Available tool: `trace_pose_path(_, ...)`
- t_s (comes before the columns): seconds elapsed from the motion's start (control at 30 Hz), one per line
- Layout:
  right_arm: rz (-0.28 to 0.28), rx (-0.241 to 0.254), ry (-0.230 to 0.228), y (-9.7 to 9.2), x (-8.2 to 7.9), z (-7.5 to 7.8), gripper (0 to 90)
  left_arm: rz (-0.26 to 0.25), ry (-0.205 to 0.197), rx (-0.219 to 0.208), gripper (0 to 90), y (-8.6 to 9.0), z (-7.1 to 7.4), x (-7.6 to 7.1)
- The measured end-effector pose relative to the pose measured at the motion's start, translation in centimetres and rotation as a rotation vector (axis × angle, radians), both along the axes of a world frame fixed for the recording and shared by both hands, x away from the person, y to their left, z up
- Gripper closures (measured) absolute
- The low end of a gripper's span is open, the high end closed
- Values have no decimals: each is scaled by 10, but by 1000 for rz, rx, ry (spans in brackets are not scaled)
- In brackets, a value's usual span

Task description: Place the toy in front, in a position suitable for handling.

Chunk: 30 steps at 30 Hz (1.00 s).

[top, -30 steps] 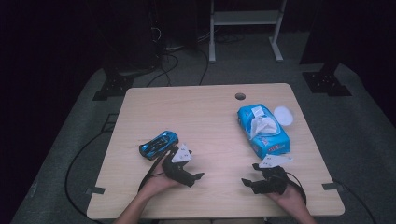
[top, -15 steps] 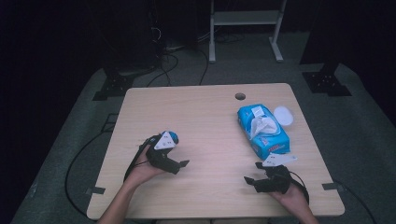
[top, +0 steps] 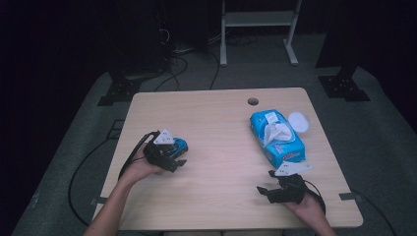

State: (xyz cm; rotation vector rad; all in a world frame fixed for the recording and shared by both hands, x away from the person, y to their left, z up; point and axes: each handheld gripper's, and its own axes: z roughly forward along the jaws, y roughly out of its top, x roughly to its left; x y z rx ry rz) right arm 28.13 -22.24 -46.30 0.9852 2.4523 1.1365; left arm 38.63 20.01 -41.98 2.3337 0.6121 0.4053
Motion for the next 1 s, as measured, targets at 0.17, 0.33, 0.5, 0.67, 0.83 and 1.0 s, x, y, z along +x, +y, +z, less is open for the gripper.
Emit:
trace_pose_path(0.17,18,-21,-3,4,-1,-1,243,45,29,-17,67,15,-1,11)
trace_pose_path(0.33,22,-25,4,6,-1,-1,243,55,49,45,67,19,-4,19)
trace_pose_path(0.5,31,-33,8,7,-1,-2,243,43,47,77,67,16,-4,23)
trace_pose_path(0.67,38,-38,10,7,-1,-2,243,57,70,118,67,15,-7,33)
trace_pose_path(0.83,34,-31,10,5,-1,-1,243,84,97,125,66,18,-15,39)
trace_pose_path(1.0,40,-32,5,5,-1,-1,243,92,131,141,67,19,-21,43)
